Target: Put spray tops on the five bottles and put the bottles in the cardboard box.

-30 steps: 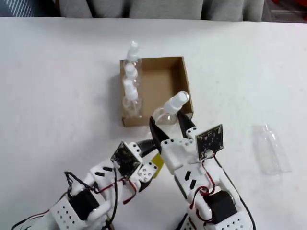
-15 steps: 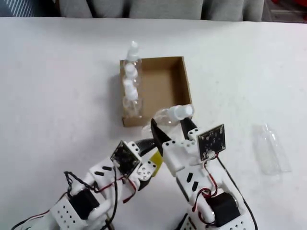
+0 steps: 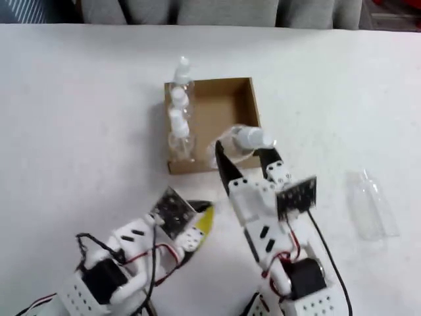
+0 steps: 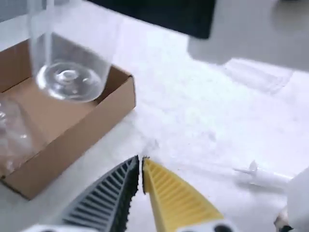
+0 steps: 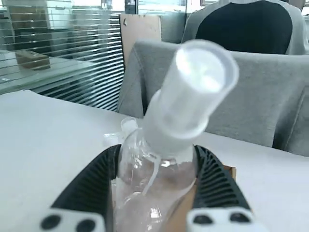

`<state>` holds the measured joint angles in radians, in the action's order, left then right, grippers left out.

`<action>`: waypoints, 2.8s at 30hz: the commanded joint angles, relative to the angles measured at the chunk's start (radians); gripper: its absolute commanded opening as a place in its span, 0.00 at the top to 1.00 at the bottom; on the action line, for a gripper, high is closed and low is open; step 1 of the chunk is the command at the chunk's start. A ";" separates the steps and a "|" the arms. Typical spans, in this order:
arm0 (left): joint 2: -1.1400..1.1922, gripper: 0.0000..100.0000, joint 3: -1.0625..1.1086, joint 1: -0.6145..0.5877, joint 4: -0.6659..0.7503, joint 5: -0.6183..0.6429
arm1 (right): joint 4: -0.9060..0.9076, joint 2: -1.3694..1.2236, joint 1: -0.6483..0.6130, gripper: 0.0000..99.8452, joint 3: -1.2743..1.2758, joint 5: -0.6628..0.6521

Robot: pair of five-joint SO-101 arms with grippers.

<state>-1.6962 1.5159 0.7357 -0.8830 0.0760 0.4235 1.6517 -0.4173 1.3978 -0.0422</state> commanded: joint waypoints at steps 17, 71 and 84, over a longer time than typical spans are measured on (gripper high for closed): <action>-0.012 0.98 0.158 -0.885 0.037 -0.149 | -0.426 -0.918 0.194 0.98 -0.358 -0.025; -0.010 0.98 0.183 -0.912 0.112 -0.140 | -0.769 -1.956 0.203 0.98 -0.961 -0.203; -0.010 0.98 0.183 -0.912 0.114 -0.141 | -0.771 -2.077 0.203 0.98 -1.010 -0.212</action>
<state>-1.6962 1.7016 -0.1680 -0.8063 -0.0545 -0.3468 -0.4212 -0.2133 0.3974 -0.2386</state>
